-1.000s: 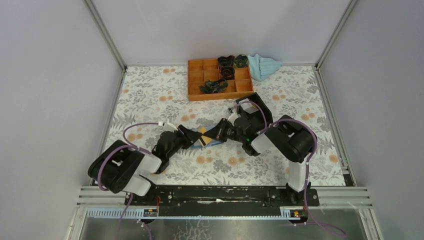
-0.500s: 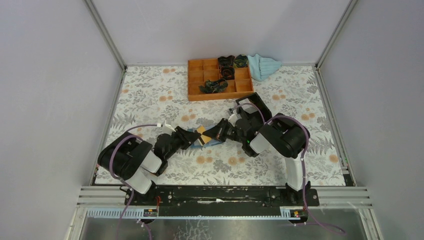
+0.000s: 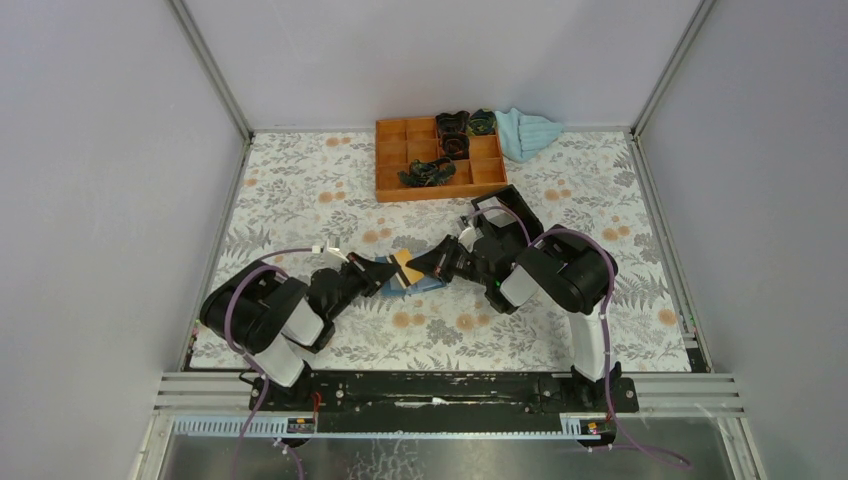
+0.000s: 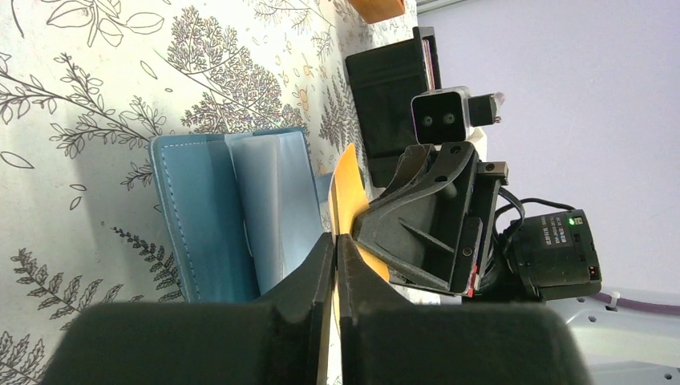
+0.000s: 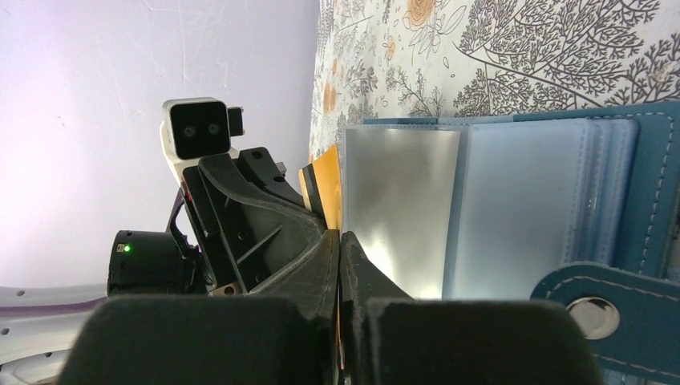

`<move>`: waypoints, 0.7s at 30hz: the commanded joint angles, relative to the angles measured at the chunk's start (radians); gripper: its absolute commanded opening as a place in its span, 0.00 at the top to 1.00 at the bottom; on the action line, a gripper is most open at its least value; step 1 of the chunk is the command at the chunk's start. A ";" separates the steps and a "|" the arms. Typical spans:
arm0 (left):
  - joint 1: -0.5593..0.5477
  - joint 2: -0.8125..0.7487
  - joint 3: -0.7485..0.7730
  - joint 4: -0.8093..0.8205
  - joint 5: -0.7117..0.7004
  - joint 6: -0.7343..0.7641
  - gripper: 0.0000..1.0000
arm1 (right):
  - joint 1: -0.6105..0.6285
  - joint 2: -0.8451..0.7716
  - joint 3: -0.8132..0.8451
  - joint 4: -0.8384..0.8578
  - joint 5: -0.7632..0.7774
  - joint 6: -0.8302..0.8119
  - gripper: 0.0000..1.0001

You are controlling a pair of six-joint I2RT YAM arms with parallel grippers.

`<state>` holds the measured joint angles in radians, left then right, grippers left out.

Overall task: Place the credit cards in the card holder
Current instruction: Insert the credit card into the card holder.

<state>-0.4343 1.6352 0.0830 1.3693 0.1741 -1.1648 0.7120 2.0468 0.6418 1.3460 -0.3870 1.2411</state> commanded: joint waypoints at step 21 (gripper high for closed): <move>0.049 -0.117 0.044 -0.184 0.065 0.083 0.96 | -0.048 -0.053 -0.025 -0.004 0.002 -0.138 0.76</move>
<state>-0.3962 1.5810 0.0887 1.3178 0.2295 -1.1530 0.6769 2.0693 0.6281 1.3869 -0.4259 1.2034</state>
